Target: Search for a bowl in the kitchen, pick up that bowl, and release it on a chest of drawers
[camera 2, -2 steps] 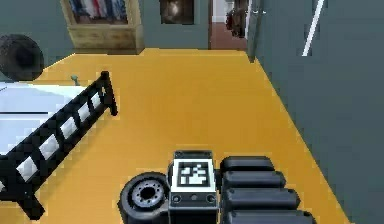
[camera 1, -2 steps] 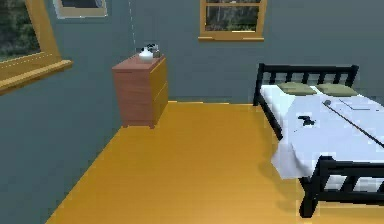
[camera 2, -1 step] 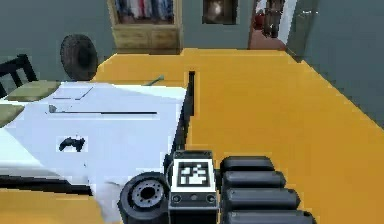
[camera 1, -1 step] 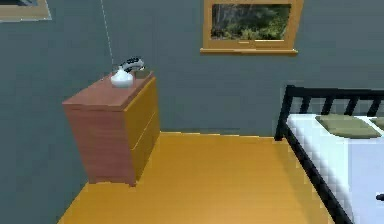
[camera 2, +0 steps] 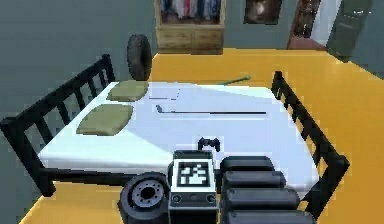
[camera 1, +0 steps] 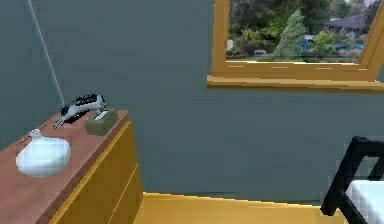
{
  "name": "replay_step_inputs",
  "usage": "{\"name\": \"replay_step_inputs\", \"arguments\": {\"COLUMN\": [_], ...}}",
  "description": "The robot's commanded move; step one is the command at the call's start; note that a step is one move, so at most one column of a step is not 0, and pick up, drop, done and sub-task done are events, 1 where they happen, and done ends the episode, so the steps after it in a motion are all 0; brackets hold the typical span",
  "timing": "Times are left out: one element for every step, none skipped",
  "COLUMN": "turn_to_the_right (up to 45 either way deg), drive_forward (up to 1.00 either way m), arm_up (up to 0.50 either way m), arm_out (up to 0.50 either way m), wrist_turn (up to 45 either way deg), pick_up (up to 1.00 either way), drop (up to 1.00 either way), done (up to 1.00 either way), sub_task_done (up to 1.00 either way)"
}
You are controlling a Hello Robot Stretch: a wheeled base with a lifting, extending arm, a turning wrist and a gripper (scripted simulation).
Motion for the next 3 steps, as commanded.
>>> {"name": "replay_step_inputs", "arguments": {"turn_to_the_right": [0.0,24.0,-30.0], "drive_forward": [0.70,0.00,0.00], "arm_up": [0.00,0.00,0.00], "arm_out": [0.00,0.00,0.00], "wrist_turn": [0.0,0.0,0.0], "pick_up": [0.00,0.00,0.00], "drop": [0.00,0.00,0.00], "done": [0.00,0.00,0.00], "sub_task_done": [0.00,0.00,0.00]}}
